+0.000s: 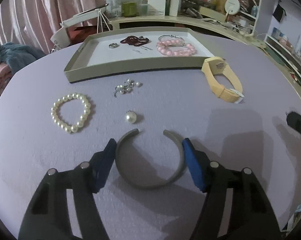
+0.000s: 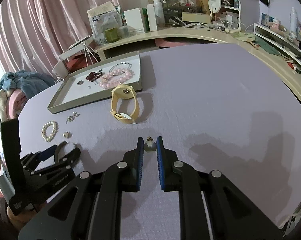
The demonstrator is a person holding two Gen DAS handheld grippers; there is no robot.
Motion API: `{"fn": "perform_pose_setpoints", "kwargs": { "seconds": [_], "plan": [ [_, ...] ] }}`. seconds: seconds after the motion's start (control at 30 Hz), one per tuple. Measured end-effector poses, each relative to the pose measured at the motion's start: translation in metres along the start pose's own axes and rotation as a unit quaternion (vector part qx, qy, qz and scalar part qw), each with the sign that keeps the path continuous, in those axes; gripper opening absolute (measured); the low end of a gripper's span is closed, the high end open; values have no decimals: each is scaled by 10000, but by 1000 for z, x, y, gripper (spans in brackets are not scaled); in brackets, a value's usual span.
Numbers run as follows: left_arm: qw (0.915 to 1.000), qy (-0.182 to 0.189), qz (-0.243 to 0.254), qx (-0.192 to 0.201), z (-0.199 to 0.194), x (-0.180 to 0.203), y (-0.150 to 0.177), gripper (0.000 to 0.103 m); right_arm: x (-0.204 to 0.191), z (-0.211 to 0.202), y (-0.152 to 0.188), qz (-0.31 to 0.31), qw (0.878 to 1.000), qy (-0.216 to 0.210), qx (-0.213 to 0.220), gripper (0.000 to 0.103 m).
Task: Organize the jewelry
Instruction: 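Grasp the pearl earring with the right tool while the left tool grasps the silver cuff, then carry the earring and silver cuff over the tray with both tools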
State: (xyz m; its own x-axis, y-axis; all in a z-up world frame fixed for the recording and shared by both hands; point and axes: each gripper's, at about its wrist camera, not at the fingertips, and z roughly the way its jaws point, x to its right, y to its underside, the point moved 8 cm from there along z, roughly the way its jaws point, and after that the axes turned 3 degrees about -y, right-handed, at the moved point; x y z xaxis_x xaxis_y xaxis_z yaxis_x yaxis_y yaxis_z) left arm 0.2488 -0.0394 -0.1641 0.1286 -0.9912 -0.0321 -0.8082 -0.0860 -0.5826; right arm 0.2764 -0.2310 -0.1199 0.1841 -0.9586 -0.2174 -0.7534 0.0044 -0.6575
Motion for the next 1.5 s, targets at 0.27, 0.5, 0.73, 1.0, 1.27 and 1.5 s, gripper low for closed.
{"fn": "perform_pose_setpoints", "kwargs": {
  "seconds": [0.27, 0.5, 0.73, 1.0, 1.27, 1.5],
  "plan": [
    [9987, -14, -331, 390, -48, -54, -9, 66, -36, 1, -21, -174, 9990, -386, 150, 14],
    [9911, -384, -780, 1005, -96, -117, -41, 66, -80, 6, -34, -473, 9956, -772, 242, 14],
    [9846, -572, -1055, 1268, -116, -150, -61, 66, -104, 12, -48, -690, 9927, -951, 276, 14],
    [9841, -554, -1077, 1299, -114, -156, -74, 67, -108, 19, -55, -740, 9923, -958, 275, 14],
    [9862, -404, -970, 1281, -100, -152, -96, 67, -106, 32, -79, -811, 9921, -894, 340, 14],
    [9871, -236, -740, 1397, -85, -146, -142, 67, -108, 41, -136, -1114, 9890, -748, 625, 14]
  ]
}}
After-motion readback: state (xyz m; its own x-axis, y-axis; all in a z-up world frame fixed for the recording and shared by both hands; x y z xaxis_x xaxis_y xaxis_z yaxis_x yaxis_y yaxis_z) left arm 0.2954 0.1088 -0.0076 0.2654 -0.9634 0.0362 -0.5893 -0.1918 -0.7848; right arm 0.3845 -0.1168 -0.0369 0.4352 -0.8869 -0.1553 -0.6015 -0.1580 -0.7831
